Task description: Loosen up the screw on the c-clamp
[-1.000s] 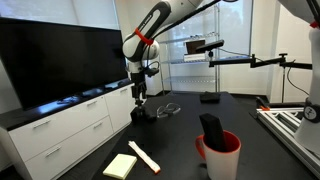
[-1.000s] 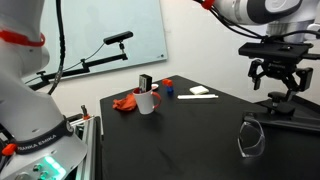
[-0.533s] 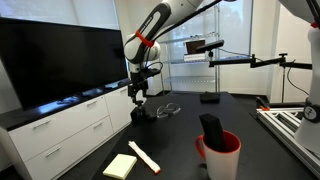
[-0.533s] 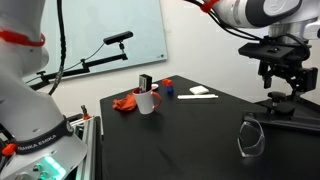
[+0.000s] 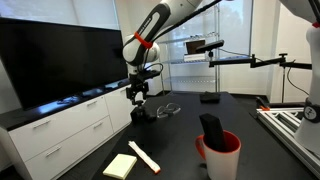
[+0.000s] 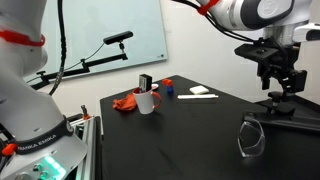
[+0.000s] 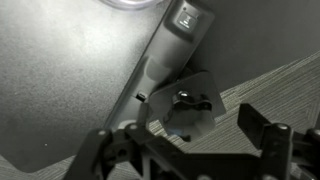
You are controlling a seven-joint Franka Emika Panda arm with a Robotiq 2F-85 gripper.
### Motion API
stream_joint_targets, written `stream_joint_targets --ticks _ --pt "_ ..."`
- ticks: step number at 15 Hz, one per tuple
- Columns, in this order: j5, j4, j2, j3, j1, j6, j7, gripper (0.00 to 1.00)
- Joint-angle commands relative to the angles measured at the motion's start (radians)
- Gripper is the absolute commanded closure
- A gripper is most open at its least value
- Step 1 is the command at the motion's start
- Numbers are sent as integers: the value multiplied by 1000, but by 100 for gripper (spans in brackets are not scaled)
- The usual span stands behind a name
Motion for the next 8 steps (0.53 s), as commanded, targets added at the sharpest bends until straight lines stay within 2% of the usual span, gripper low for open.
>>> stream_joint_targets --ticks 1,6,8 --pt "5 -16 -24 -26 22 8 48 42" --pt "0 -16 -23 -36 30 6 73 78" --pt "-1 -14 -24 -36 30 -4 63 84"
